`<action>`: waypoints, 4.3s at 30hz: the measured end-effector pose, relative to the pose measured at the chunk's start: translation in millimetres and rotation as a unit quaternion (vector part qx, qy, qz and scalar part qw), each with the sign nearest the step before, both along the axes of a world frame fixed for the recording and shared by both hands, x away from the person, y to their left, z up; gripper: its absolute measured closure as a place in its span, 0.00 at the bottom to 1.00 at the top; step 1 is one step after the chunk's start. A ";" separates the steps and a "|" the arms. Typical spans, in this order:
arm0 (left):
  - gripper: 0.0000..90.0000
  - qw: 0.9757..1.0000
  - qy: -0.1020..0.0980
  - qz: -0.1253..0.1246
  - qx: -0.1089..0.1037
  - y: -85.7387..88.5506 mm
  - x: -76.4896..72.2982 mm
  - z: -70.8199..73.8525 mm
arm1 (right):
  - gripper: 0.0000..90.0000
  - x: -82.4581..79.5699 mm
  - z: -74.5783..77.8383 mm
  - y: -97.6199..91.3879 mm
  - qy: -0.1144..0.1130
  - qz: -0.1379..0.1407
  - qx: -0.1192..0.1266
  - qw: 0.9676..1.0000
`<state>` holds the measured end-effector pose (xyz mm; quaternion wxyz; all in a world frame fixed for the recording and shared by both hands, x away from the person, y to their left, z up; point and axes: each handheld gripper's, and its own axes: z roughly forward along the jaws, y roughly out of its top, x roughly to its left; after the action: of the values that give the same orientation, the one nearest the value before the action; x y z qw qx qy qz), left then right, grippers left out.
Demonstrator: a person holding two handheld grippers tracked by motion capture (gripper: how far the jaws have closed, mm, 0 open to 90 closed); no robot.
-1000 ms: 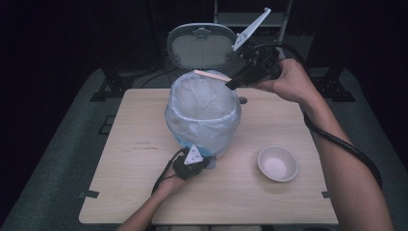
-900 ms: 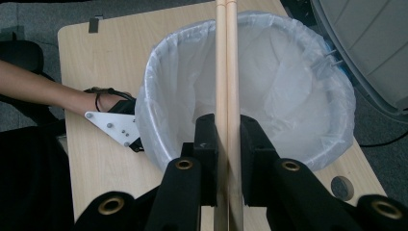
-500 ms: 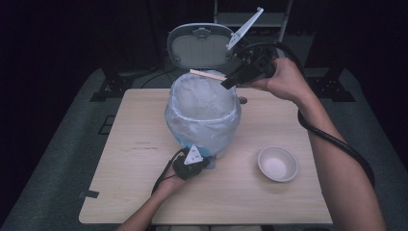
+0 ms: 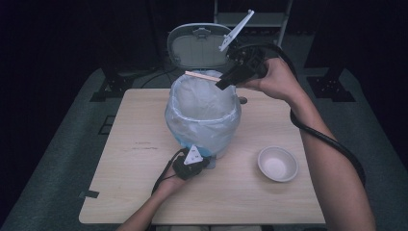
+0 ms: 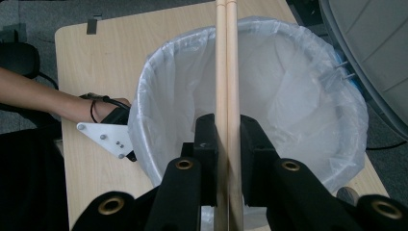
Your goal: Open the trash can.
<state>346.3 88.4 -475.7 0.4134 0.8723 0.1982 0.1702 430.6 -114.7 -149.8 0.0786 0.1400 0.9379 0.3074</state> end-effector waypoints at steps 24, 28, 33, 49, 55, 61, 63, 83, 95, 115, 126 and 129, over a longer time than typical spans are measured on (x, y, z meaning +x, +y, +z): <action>0.97 1.000 0.001 0.002 -0.006 -0.3 -0.4 -0.7 | 0.87 13.7 -11.3 12.8 0.006 -0.006 -0.009 1.000; 0.98 1.000 0.001 0.002 -0.007 -0.4 -0.5 -0.8 | 0.87 16.8 -14.3 16.0 0.007 -0.006 -0.009 1.000; 0.97 1.000 0.001 0.002 -0.009 -0.1 -0.4 -1.0 | 0.87 20.3 -18.5 20.9 0.011 -0.006 -0.012 1.000; 0.97 1.000 0.001 0.001 -0.008 -0.2 -0.3 -0.9 | 0.87 29.1 -29.8 28.0 0.019 -0.007 -0.015 1.000; 0.98 1.000 0.001 0.002 -0.009 0.0 -0.3 -1.0 | 0.84 31.7 -33.0 30.2 0.021 -0.015 -0.016 1.000; 0.97 1.000 0.002 0.001 -0.009 0.2 -0.1 -1.0 | 0.73 30.9 -34.8 25.2 0.021 -0.018 -0.010 1.000; 0.97 1.000 0.001 0.001 -0.007 0.6 -0.1 -0.9 | 0.71 29.6 -34.8 21.5 0.023 -0.018 -0.008 1.000; 0.97 1.000 0.001 0.002 -0.008 0.6 -0.1 -1.1 | 0.64 -1.1 -39.1 -36.1 0.022 -0.016 0.021 0.999; 0.97 1.000 0.002 0.004 -0.011 -0.3 -0.6 -1.1 | 0.61 -13.2 -49.6 -80.4 0.026 -0.043 0.040 0.998; 0.97 1.000 0.003 0.005 -0.010 -0.3 -0.9 -1.0 | 0.58 -25.7 -76.5 -127.0 0.039 -0.070 0.073 0.994; 0.97 1.000 0.001 0.004 -0.007 -0.2 -0.6 -0.6 | 0.55 -34.5 -92.6 -146.5 0.046 -0.084 0.081 0.992; 0.97 1.000 0.001 0.002 -0.004 -0.2 -0.4 -0.3 | 0.55 -36.1 -98.7 -151.3 0.049 -0.087 0.084 0.992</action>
<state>345.9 88.2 -476.0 0.4165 0.8702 0.2015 0.1694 394.5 -266.0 -248.5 0.0472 0.2416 0.8959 0.3697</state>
